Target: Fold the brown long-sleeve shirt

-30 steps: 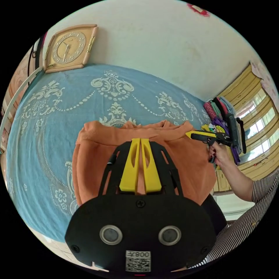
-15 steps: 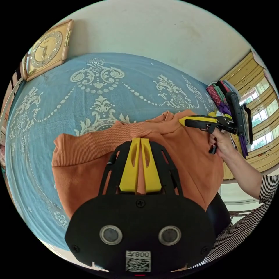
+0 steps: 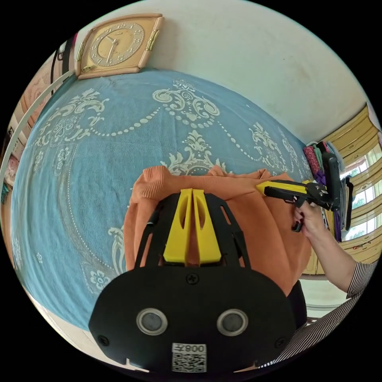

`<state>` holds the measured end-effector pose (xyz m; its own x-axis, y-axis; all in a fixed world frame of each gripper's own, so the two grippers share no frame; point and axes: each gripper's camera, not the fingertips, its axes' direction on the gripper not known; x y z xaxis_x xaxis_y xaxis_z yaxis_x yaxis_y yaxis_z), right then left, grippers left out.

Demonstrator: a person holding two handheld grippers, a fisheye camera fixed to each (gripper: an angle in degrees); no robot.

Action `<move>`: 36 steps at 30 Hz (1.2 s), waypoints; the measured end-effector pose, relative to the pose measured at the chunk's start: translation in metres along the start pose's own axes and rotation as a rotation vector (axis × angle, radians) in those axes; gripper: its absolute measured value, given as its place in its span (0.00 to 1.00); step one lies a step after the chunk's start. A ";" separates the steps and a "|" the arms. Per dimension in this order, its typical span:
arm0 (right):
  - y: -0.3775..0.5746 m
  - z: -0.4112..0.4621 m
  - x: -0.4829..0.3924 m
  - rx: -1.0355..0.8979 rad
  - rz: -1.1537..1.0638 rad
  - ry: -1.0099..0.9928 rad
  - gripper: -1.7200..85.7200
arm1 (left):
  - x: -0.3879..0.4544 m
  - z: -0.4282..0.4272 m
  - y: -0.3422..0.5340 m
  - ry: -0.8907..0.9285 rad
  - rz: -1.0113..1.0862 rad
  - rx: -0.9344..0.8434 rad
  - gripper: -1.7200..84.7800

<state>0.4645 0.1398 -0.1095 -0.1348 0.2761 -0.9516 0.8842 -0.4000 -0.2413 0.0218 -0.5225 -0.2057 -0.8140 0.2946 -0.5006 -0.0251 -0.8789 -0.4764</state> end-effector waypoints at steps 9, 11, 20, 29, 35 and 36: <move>0.106 -0.096 0.050 0.216 0.124 0.129 0.02 | -0.034 -0.036 0.043 -0.093 -0.025 0.074 0.02; 0.125 -0.082 0.090 0.153 0.253 0.141 0.02 | -0.050 -0.024 0.046 -0.067 -0.026 0.048 0.02; 0.154 -0.074 0.096 0.152 0.262 0.100 0.02 | -0.064 -0.055 0.079 -0.030 -0.077 0.109 0.02; 0.191 -0.050 0.114 0.099 0.329 0.014 0.02 | -0.105 -0.069 0.121 0.121 -0.217 0.142 0.02; 0.297 -0.089 0.093 0.215 0.368 -0.097 0.02 | -0.123 -0.118 0.217 0.192 -0.256 0.200 0.02; 0.310 -0.091 0.090 0.224 0.372 -0.113 0.02 | -0.124 -0.120 0.228 0.190 -0.264 0.195 0.02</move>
<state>0.7666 0.1203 -0.2528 0.1145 -0.0149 -0.9933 0.7647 -0.6370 0.0977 0.1863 -0.7148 -0.3391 -0.6431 0.5685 -0.5130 -0.3443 -0.8131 -0.4693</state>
